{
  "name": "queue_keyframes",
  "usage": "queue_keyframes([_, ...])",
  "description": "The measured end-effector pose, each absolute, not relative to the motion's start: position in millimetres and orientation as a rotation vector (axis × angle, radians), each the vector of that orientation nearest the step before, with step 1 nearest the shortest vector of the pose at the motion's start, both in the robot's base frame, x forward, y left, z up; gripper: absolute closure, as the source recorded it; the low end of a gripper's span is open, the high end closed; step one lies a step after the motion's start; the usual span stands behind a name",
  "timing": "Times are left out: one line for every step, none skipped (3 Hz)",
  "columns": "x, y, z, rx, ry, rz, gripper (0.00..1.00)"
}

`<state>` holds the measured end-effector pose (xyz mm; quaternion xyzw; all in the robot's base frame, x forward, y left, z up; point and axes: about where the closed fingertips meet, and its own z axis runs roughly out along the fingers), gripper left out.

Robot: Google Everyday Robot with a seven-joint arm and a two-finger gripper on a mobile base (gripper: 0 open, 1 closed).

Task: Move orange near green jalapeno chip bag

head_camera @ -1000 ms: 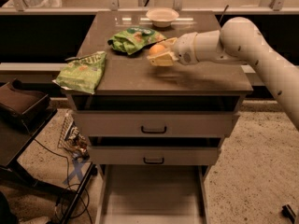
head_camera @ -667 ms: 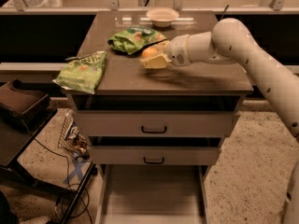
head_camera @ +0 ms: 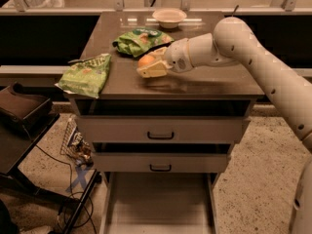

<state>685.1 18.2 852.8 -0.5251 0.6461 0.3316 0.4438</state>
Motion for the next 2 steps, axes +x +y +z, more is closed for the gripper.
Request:
queue_keyframes([676.2, 33.8, 847.2, -1.353, 1.605, 0.906, 1.00])
queue_keyframes([675.2, 39.6, 841.4, -1.373, 1.621, 0.971, 1.00])
